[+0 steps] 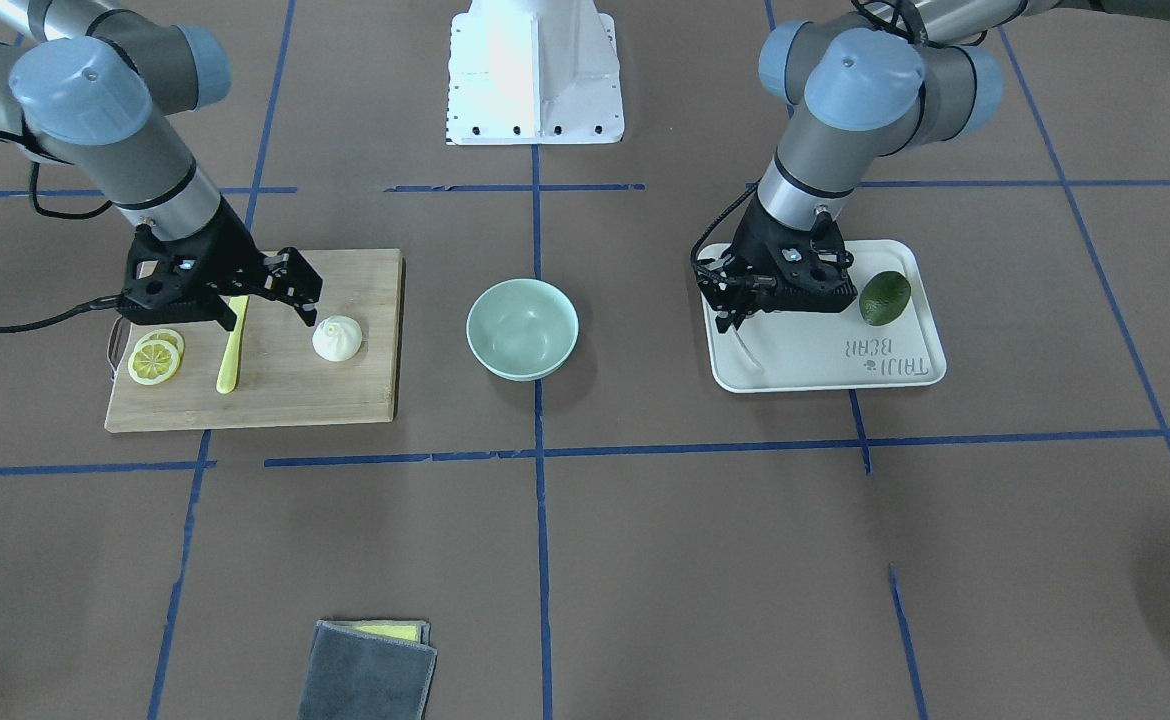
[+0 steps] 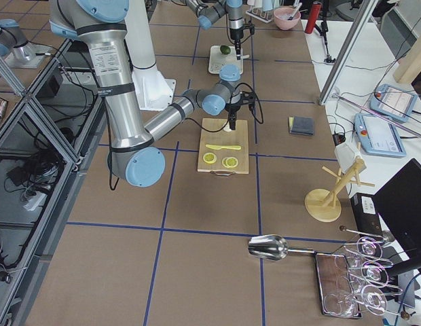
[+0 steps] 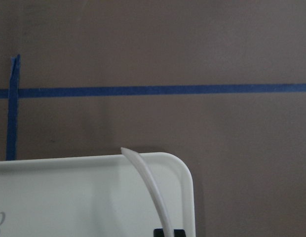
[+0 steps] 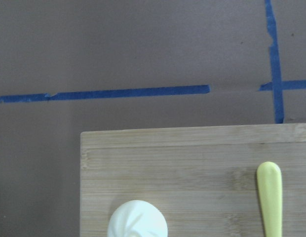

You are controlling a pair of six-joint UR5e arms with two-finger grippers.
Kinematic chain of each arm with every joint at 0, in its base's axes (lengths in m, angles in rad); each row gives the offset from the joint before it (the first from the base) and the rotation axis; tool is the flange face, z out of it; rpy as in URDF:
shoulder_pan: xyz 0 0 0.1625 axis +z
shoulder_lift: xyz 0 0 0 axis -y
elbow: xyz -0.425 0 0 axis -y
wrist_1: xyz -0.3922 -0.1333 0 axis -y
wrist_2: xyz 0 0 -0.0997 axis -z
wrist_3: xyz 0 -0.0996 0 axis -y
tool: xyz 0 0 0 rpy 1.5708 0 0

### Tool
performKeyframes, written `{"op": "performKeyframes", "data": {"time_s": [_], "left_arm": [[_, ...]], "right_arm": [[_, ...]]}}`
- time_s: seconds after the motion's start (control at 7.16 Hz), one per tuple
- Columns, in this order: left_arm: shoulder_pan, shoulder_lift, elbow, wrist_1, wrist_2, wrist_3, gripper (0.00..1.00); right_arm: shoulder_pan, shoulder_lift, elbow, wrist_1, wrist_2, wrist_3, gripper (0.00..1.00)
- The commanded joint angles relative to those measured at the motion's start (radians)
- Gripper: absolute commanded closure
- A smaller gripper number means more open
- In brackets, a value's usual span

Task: Put spoon and bun in bowl

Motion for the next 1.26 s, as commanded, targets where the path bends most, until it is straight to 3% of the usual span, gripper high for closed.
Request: {"op": "performKeyframes", "data": {"time_s": [0.0,0.14,0.7,0.84,0.98,1.12], "left_arm": [[0.009,-0.040,0.022,-0.100,0.003,-0.197,1.00],[0.028,-0.058,0.068,-0.155,0.006,-0.262,1.00],[0.034,-0.060,0.073,-0.160,0.006,-0.266,1.00],[0.034,-0.072,0.079,-0.160,0.006,-0.267,1.00],[0.034,-0.084,0.083,-0.159,0.006,-0.269,1.00],[0.034,-0.088,0.083,-0.160,0.006,-0.275,1.00]], "right_arm": [[-0.085,0.053,-0.055,-0.004,-0.072,0.020,0.00],[-0.094,0.085,-0.093,-0.006,-0.082,0.020,0.00],[-0.093,0.093,-0.144,-0.009,-0.096,0.020,0.04],[-0.091,0.093,-0.144,-0.009,-0.091,0.019,0.26],[-0.090,0.090,-0.141,-0.022,-0.085,0.019,0.41],[-0.090,0.093,-0.131,-0.053,-0.084,0.019,0.43]]}}
